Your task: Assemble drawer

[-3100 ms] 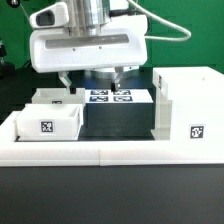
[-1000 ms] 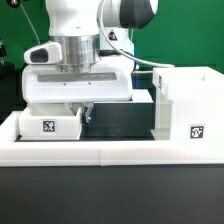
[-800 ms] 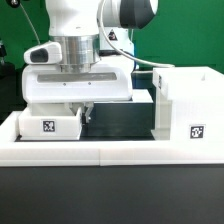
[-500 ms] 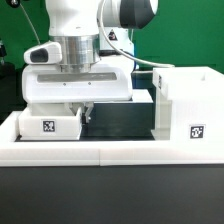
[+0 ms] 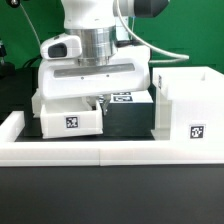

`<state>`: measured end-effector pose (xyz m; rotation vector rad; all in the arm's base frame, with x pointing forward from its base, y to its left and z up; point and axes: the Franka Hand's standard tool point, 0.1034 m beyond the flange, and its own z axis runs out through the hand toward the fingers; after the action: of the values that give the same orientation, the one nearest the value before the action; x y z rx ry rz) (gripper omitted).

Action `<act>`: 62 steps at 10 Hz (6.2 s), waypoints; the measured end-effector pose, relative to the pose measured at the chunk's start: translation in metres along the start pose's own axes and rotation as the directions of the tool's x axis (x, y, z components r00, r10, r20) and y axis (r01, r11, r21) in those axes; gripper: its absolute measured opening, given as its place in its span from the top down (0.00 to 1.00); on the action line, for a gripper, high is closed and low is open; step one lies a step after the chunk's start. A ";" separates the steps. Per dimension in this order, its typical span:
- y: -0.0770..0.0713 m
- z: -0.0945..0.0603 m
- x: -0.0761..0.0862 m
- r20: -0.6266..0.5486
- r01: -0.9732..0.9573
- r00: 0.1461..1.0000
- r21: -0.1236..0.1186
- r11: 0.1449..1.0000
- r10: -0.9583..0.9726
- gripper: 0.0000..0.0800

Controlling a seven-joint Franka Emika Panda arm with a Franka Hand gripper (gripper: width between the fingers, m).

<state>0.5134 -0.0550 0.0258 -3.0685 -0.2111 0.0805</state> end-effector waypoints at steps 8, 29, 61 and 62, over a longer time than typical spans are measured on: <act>0.000 -0.001 0.001 0.004 0.293 0.956 0.004 0.956 -0.293 0.95; -0.003 0.006 0.010 0.085 0.994 0.110 0.020 0.112 -0.990 0.95; -0.041 0.019 0.028 0.061 0.987 0.156 -0.052 0.153 -0.986 0.95; -0.043 0.019 0.029 0.060 0.985 0.166 -0.053 0.163 -0.984 0.95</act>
Offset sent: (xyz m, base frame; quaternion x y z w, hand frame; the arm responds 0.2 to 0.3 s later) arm 0.0000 0.0000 0.0000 0.0000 0.0000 -0.0650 0.9979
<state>0.5349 -0.0073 0.0080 -2.2506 -2.1877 0.0067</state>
